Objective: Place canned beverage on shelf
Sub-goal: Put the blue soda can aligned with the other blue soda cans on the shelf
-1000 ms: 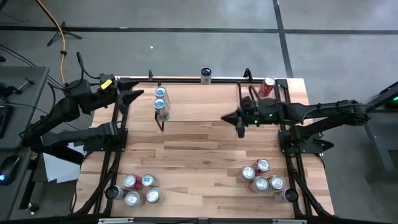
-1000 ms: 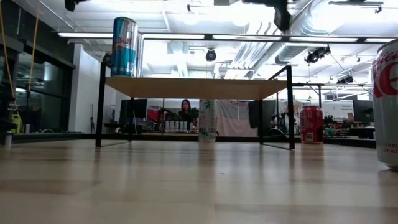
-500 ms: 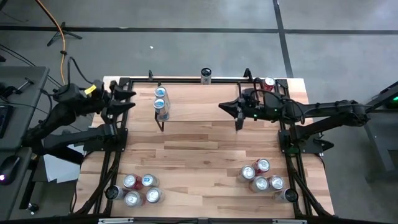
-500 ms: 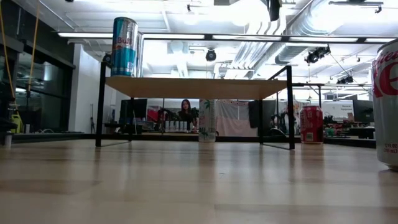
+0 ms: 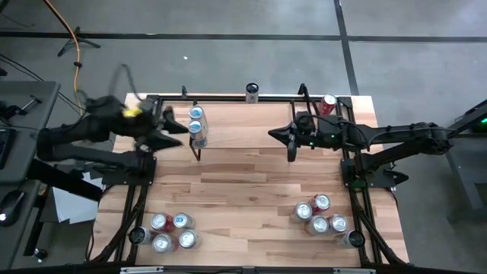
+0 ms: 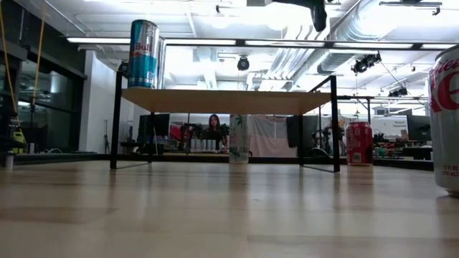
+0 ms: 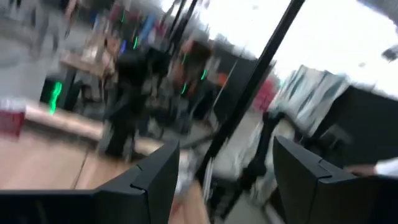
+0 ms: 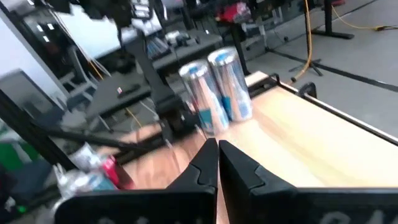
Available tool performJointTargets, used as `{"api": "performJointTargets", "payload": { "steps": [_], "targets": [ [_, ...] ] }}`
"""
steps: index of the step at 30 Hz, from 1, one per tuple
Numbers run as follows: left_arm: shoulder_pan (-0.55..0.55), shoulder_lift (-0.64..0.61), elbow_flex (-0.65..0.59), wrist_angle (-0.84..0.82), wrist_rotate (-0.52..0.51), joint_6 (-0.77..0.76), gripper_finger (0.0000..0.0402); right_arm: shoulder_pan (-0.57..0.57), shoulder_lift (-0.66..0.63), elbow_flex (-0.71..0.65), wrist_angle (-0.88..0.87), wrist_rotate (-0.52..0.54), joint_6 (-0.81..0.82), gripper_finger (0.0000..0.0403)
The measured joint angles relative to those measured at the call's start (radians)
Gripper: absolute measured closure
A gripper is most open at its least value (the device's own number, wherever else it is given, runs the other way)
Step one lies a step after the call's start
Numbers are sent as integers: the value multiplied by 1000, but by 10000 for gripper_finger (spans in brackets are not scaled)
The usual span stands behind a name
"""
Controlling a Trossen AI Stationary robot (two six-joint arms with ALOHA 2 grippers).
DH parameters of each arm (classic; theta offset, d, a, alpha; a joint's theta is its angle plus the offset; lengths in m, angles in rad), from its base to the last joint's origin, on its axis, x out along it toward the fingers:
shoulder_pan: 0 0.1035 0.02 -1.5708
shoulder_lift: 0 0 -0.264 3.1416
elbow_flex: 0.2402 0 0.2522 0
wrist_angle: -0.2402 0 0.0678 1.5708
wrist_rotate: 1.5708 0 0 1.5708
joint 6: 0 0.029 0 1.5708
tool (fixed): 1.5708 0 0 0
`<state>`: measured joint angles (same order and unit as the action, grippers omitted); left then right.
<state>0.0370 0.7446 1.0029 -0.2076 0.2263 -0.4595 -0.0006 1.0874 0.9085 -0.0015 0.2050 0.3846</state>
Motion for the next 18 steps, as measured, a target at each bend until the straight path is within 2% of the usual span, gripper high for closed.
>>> {"api": "performJointTargets", "payload": {
  "steps": [3, 6, 13, 18],
  "targets": [
    [-130, 132, 116, -137, -89, 5, 214, 0, 0, 0, -35, 0, -27, 402],
    [-266, 252, 243, -289, -150, -52, 217, -6, 0, 0, -44, -3, -53, 402],
    [-561, 501, 500, -586, -203, -455, 218, -40, 0, 0, -63, -4, -124, 402],
    [-740, 634, 580, -830, -285, -644, 218, -55, 0, 0, -70, -14, -139, 402]
  ]
}}
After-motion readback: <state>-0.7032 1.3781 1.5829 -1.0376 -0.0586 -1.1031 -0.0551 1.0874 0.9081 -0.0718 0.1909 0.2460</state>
